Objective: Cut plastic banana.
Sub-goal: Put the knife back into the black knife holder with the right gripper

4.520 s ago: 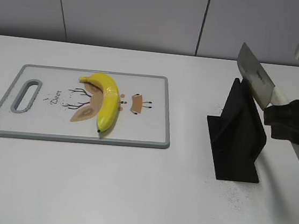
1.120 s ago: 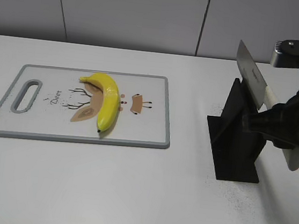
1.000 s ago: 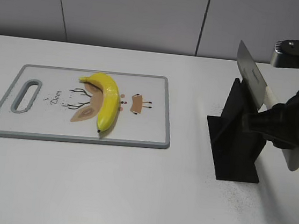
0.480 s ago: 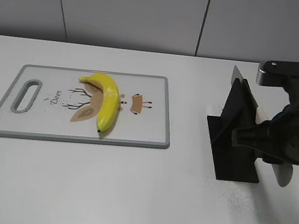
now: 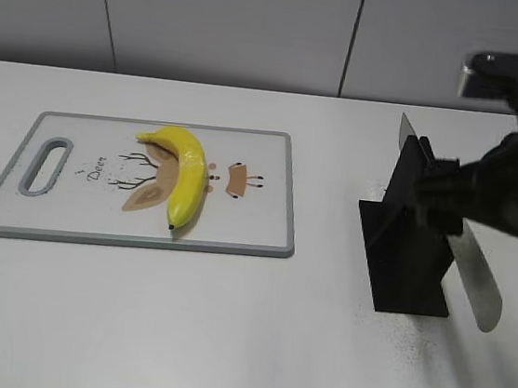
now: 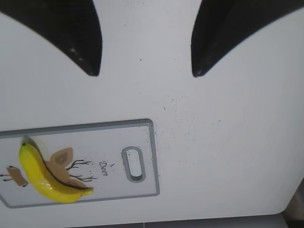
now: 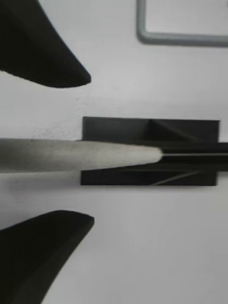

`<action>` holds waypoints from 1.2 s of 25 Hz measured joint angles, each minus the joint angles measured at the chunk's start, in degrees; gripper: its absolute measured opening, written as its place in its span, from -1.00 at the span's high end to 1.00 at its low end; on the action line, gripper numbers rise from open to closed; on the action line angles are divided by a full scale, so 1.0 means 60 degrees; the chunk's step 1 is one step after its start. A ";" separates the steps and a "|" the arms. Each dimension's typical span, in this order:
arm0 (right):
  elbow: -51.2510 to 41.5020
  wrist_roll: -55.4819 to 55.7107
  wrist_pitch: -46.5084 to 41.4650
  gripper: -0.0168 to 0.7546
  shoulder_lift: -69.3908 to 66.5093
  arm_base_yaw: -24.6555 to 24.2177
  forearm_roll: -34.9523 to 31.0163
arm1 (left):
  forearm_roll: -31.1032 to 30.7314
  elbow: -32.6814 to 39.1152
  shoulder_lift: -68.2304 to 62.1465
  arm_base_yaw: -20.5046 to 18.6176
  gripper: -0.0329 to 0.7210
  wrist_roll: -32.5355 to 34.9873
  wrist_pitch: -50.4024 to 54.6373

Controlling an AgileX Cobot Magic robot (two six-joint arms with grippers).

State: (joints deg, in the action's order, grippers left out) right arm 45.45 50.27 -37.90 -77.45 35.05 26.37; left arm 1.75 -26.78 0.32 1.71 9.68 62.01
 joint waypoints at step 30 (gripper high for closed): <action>0.2429 -0.9882 -0.4909 -0.58 0.3601 -0.0287 -0.4518 | -0.0004 0.0000 0.0000 0.0000 -0.62 0.0000 0.0000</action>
State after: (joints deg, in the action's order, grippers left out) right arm 60.03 -9.02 -67.35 -55.85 33.33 -0.73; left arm 1.73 -26.78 0.32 1.71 9.68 62.01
